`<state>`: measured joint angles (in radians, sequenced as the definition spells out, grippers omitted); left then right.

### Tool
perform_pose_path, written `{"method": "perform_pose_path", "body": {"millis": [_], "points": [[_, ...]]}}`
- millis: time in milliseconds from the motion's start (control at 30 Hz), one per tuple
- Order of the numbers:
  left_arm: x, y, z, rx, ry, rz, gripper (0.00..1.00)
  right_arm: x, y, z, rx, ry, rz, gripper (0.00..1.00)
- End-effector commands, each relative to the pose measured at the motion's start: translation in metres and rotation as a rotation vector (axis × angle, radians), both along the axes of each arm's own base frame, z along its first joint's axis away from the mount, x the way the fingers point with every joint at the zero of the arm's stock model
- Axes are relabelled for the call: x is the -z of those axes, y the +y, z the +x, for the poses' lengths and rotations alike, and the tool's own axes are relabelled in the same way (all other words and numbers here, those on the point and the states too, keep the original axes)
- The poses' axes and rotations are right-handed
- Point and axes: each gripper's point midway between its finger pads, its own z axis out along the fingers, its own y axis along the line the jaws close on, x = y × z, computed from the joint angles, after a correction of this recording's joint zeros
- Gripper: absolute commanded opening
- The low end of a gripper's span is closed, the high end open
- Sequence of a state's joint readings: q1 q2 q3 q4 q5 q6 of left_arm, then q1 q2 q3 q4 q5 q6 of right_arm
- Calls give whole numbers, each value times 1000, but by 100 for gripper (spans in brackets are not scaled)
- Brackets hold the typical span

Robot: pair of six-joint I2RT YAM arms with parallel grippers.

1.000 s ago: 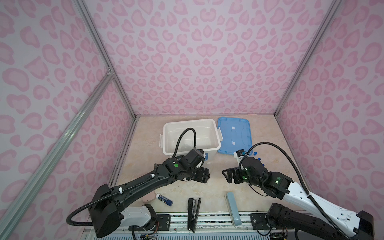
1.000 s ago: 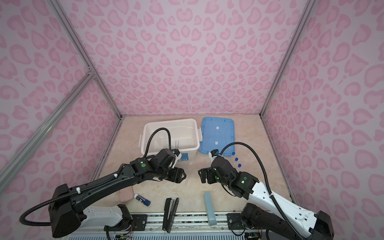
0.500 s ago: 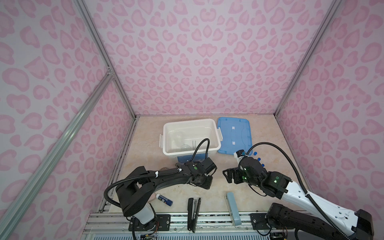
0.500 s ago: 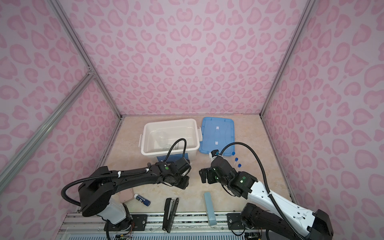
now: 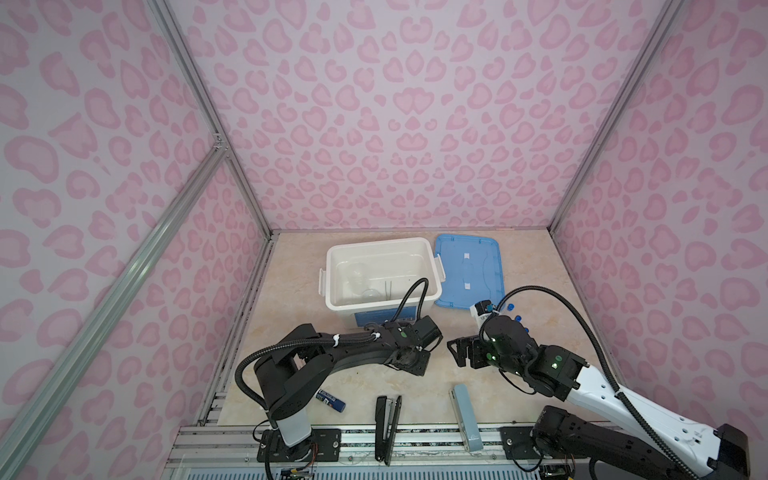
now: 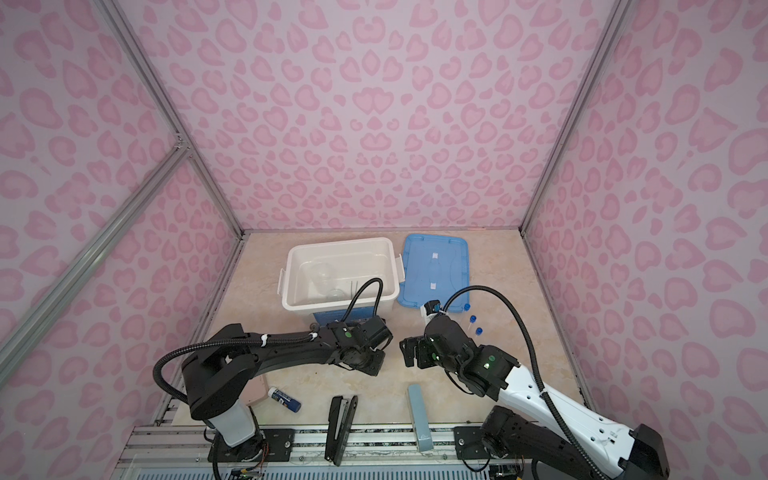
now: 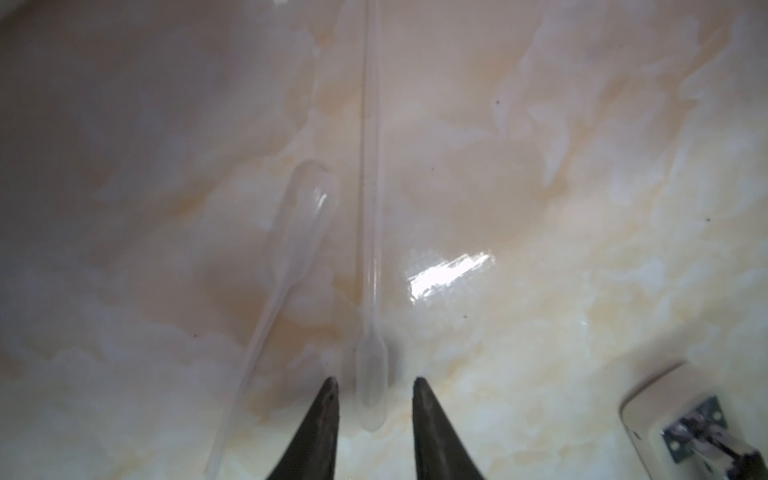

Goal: Organize the chemistry lab equipment
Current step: 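Close the left gripper on a clear pipette while the right draws back, then lift the clear pipette with the left gripper and carry it over the bin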

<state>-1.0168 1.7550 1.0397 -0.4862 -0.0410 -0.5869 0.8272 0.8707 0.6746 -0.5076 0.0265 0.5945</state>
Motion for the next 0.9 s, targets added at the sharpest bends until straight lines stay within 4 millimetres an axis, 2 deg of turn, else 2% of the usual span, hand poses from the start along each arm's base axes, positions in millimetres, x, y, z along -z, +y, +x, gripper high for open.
{"method": "perform_pose_path", "body": {"millis": [0,133,367,467,667,867], "points": [[2,-3,5,16,-21,18,28,3,-5,1,19,2,-10,98],[5,-1,3,23,-25,42,20,0,-3,1,22,-6,26,98],[10,3,0,19,-26,71,12,0,-6,3,36,-5,32,98],[6,0,-1,17,-28,57,9,0,-5,3,36,-2,40,98],[-19,-11,-7,38,-43,3,3,-8,-12,5,73,-30,51,97],[-61,-19,-14,42,-78,-75,3,-29,-27,6,133,-110,104,97]]}}
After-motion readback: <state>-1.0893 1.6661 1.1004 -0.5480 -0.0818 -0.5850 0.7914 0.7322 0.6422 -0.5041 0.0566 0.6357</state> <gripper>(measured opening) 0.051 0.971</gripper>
